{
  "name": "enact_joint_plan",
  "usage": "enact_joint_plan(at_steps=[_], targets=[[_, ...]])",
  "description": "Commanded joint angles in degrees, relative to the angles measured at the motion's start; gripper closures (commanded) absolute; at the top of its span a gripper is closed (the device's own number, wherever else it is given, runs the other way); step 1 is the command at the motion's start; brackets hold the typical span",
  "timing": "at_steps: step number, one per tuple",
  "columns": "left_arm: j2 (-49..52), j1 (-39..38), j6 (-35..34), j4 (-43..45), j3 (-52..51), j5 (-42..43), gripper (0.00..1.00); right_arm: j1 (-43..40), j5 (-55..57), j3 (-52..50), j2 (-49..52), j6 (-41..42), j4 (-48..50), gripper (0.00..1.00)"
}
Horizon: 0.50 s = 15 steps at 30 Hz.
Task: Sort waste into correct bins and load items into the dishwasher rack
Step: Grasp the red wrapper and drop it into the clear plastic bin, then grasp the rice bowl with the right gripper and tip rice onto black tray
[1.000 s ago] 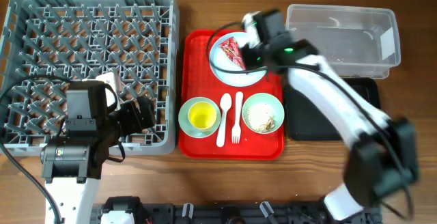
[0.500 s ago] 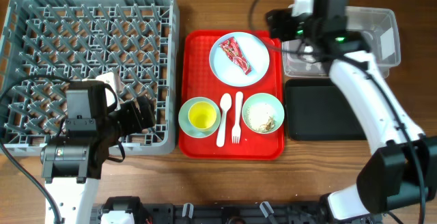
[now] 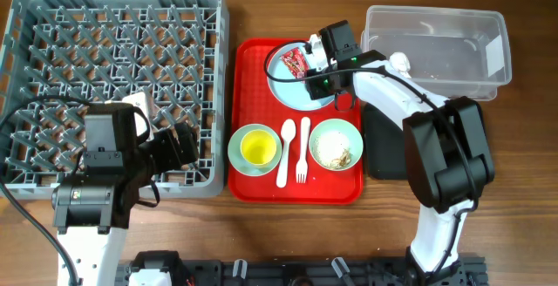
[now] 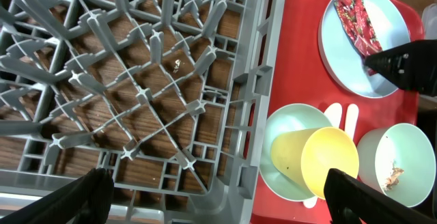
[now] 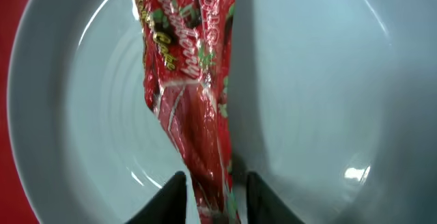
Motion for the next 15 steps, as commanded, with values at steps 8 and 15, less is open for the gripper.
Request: enact_joint_plan(at_steps=[8, 15], targets=[[-0.1, -0.3, -0.1, 0.0, 1.3, 0.7, 0.0, -3.8, 13.9, 0.5, -20.5, 9.2, -2.9, 0.96], [-0.1, -0.3, -0.1, 0.0, 1.3, 0.7, 0.0, -18.8, 19.2, -1.2, -22.3, 39.6, -8.5, 0.79]])
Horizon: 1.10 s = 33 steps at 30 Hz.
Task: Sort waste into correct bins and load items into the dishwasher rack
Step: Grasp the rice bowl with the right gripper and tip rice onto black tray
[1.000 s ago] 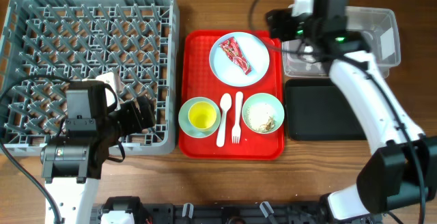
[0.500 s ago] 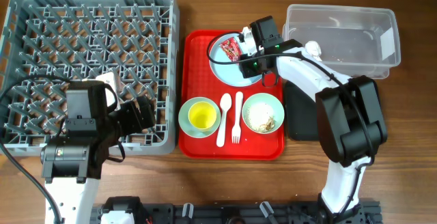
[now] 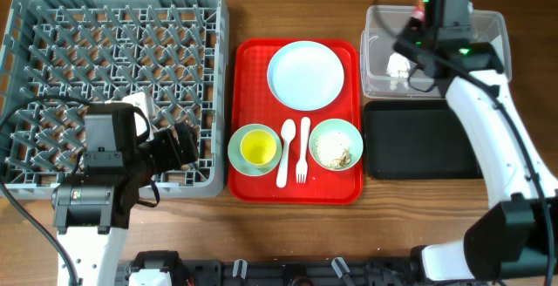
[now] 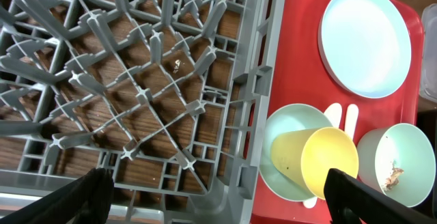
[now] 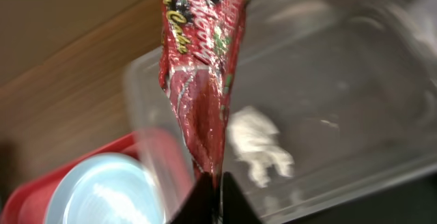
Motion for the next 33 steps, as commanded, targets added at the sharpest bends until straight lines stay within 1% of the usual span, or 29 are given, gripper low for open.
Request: enact_joint_plan(at_steps=[1, 2, 3, 4, 5, 7, 9, 10, 12, 14, 15, 17, 18, 19, 20, 22, 23, 24, 25, 28, 29, 32, 33], targets=[[-0.1, -0.3, -0.1, 0.0, 1.2, 0.7, 0.0, -2.4, -1.7, -1.2, 4.3, 10.5, 2.8, 0.71], [-0.1, -0.3, -0.1, 0.0, 1.2, 0.7, 0.0, -2.5, -2.8, -1.2, 5.1, 10.3, 4.6, 0.6], [-0.1, -0.3, -0.1, 0.0, 1.2, 0.7, 0.0, -2.5, -2.9, -1.2, 5.1, 8.5, 5.2, 0.45], [-0.1, -0.3, -0.1, 0.0, 1.2, 0.7, 0.0, -2.5, -4.1, -1.0, 4.3, 4.7, 5.7, 0.39], [-0.1, -0.3, -0.1, 0.0, 1.2, 0.7, 0.0, -2.5, -7.0, -0.4, 2.8, -1.6, 5.9, 0.33], [-0.1, -0.3, -0.1, 0.0, 1.2, 0.7, 0.0, -2.5, -13.9, 0.0, -2.7, -10.5, 3.0, 0.31], [-0.1, -0.3, -0.1, 0.0, 1.2, 0.7, 0.0, -2.5, -24.5, 0.0, -8.4, -20.4, -3.8, 0.29], [-0.1, -0.3, -0.1, 0.0, 1.2, 0.7, 0.0, -2.4, -27.4, 0.0, -11.3, -21.4, -9.9, 0.29], [-0.1, -0.3, -0.1, 0.0, 1.2, 0.7, 0.0, -0.4, -29.3, -0.2, -13.6, -25.9, -20.2, 0.29], [-0.1, -0.3, -0.1, 0.0, 1.2, 0.7, 0.0, 5.8, -29.1, -2.5, -14.0, -28.2, -25.7, 0.29], [-0.1, -0.3, -0.1, 0.0, 1.2, 0.7, 0.0, 9.3, -28.9, -4.3, -13.9, -28.2, -25.7, 0.32], [-0.1, -0.3, -0.1, 0.0, 1.2, 0.7, 0.0, 16.1, -26.4, -9.3, -13.3, -25.0, -22.1, 0.33], [-0.1, -0.3, -0.1, 0.0, 1.2, 0.7, 0.0, 21.2, -24.0, -13.3, -12.5, -22.5, -17.9, 0.37], [-0.1, -0.3, -0.1, 0.0, 1.2, 0.7, 0.0, 24.4, -21.3, -16.2, -11.8, -20.7, -14.2, 0.41], [-0.1, -0.3, -0.1, 0.0, 1.2, 0.7, 0.0, 27.0, -17.8, -18.8, -10.9, -18.2, -11.0, 0.46], [-0.1, -0.3, -0.1, 0.0, 1.2, 0.7, 0.0, 30.6, -14.6, -22.3, -7.8, -16.2, -5.8, 0.54], [-0.1, -0.3, -0.1, 0.0, 1.2, 0.7, 0.0, 31.6, -14.6, -23.1, -6.0, -16.0, -3.8, 0.6], [-0.1, -0.3, -0.1, 0.0, 1.2, 0.7, 0.0, 32.5, -14.6, -23.5, -3.3, -15.9, -2.1, 0.63], [-0.1, -0.3, -0.1, 0.0, 1.2, 0.7, 0.0, 32.7, -14.6, -23.5, -1.4, -14.7, -1.2, 0.63], [-0.1, -0.3, -0.1, 0.0, 1.2, 0.7, 0.0, 32.8, -14.4, -23.5, 3.7, -13.4, 0.9, 0.73], [-0.1, -0.3, -0.1, 0.0, 1.2, 0.7, 0.0, 32.8, -14.4, -23.5, 4.7, -13.4, 1.2, 0.75], [-0.1, -0.3, -0.1, 0.0, 1.2, 0.7, 0.0, 32.8, -14.0, -23.2, 5.6, -10.7, 1.1, 0.96], [-0.1, -0.3, -0.1, 0.0, 1.2, 0.7, 0.0, 32.8, -14.0, -23.0, 5.5, -10.5, 0.8, 0.96]])
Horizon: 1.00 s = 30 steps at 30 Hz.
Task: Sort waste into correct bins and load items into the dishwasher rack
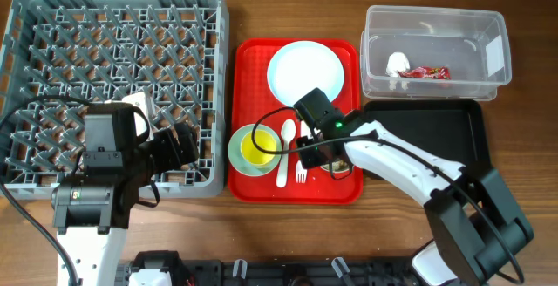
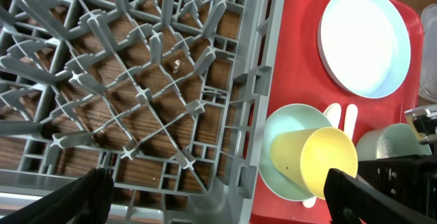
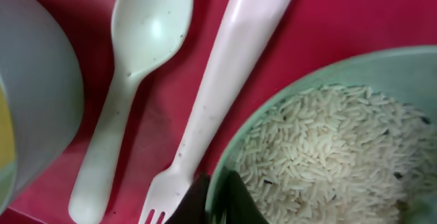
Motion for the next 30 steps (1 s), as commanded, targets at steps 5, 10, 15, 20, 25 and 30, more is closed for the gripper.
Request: enact_joint_plan(at_steps=[5, 10, 15, 20, 25, 30], targets=[[-0.1, -0.3, -0.1, 0.1, 1.0, 0.7, 0.0, -1.4, 0.6, 9.4, -7.4, 1.9, -10.3, 0.96], [-0.1, -0.3, -0.1, 0.1, 1.0, 0.7, 0.0, -11.7, -5.7, 12.3, -19.9, 2.3, -14.0, 0.96], [-0.1, -0.3, -0.1, 0.1, 1.0, 0.7, 0.0, -31.9, -24.2, 7.3, -19.7, 0.0, -14.0, 0.96], [-0.1, -0.3, -0.1, 0.1, 1.0, 0.7, 0.0, -47.8, -41.3, -1.6, -18.5, -4.9, -9.8, 0.96], [-0.1, -0.3, -0.1, 0.1, 1.0, 0.7, 0.0, -55.5, -64.6, -4.1, -10.7, -13.8, -6.7, 0.96], [-0.1, -0.3, -0.1, 0.1, 1.0, 0.7, 0.0, -60.1, -76.1, -4.2, -3.8, -11.1, -1.2, 0.96]])
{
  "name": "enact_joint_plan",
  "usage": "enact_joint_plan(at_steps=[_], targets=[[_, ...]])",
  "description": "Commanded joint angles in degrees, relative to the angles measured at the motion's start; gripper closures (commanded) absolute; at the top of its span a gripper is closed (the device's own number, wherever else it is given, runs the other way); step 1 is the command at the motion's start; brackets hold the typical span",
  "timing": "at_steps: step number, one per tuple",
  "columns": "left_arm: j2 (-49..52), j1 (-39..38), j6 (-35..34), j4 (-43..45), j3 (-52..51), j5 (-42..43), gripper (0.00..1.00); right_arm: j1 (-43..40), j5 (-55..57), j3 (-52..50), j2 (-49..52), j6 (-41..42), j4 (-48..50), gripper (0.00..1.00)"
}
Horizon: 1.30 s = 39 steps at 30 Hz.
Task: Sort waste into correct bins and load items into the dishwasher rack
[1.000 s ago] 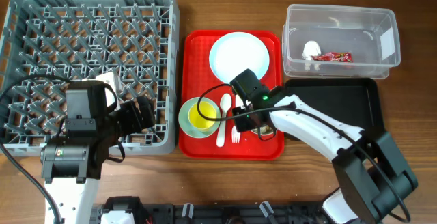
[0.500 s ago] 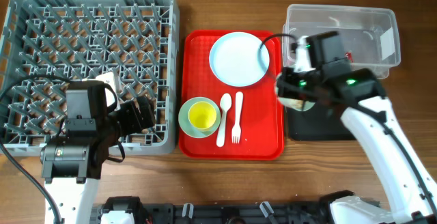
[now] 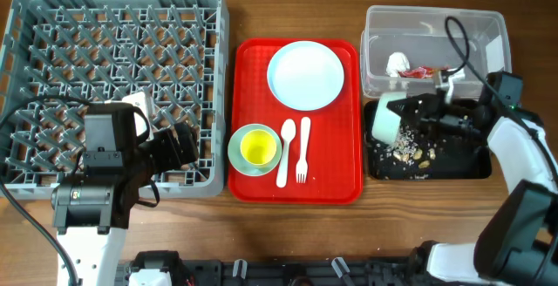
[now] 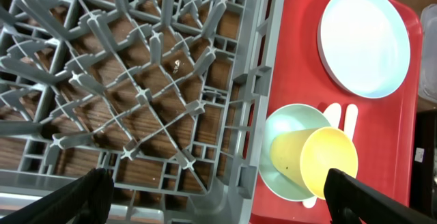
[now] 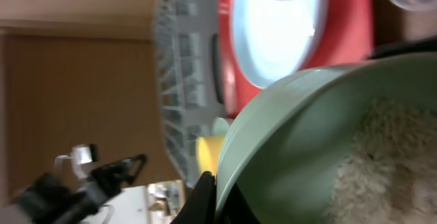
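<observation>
My right gripper (image 3: 404, 117) is shut on the rim of the green bowl (image 3: 385, 120), which is tipped on its side over the black tray (image 3: 466, 160). Rice (image 3: 403, 152) lies scattered on that tray, and some rice (image 5: 382, 159) still clings inside the green bowl (image 5: 307, 142). The red wrapper (image 3: 425, 72) lies in the clear bin (image 3: 436, 23). On the red tray (image 3: 342, 177) sit a white plate (image 3: 305, 75), a yellow cup (image 3: 255, 149), a spoon (image 3: 286, 151) and a fork (image 3: 302, 151). My left gripper (image 3: 177, 145) hangs open over the grey dish rack (image 3: 113, 68).
The yellow cup (image 4: 315, 162) lies in a shallow green dish (image 4: 287, 125) at the red tray's near left. A white crumpled scrap (image 3: 398, 62) is in the clear bin beside the wrapper. The rack's right wall (image 4: 263, 80) runs close to the red tray.
My right gripper, then shut on the bowl's rim on the red tray, now holds the bowl tipped over the black tray, with rice spilled there. The left arm has not moved.
My right gripper first closed on the red wrapper on the plate, then held it over the clear bin. Later the wrapper lay in the bin and the gripper gripped the rice bowl on the red tray. Now the bowl is tilted over the black tray.
</observation>
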Motion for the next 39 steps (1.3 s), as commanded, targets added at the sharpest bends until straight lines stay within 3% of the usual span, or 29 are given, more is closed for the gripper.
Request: enact_joint_plan(at_steps=[1, 6, 12, 20, 24, 29, 31, 36, 39], targets=[[-0.1, -0.3, -0.1, 0.1, 1.0, 0.7, 0.0, -3.6, -10.4, -0.2, 3.7, 0.3, 2.1, 0.96], [-0.1, -0.3, -0.1, 0.1, 1.0, 0.7, 0.0, -8.9, -15.9, -0.2, 4.6, 6.5, 6.8, 0.96], [-0.1, -0.3, -0.1, 0.1, 1.0, 0.7, 0.0, -9.7, -17.7, -0.2, 4.6, 13.6, 10.6, 0.96], [-0.1, -0.3, -0.1, 0.1, 1.0, 0.7, 0.0, -9.3, -13.5, -0.2, 4.6, 11.3, 10.5, 0.96], [-0.1, -0.3, -0.1, 0.1, 1.0, 0.7, 0.0, -5.3, -12.3, -0.2, 2.5, 8.8, 10.3, 0.96], [-0.1, -0.3, -0.1, 0.1, 1.0, 0.7, 0.0, 6.1, 5.2, 0.8, -7.7, 9.6, 10.5, 0.96], [-0.1, -0.3, -0.1, 0.2, 1.0, 0.7, 0.0, 14.7, 15.1, 2.9, -12.2, 9.9, 10.3, 0.96], [-0.1, -0.3, -0.1, 0.1, 1.0, 0.7, 0.0, 36.2, 48.2, 9.9, -12.2, 0.7, 8.5, 0.96], [-0.1, -0.3, -0.1, 0.2, 1.0, 0.7, 0.0, 43.0, 60.6, 9.9, -11.2, -9.1, 13.0, 0.96]])
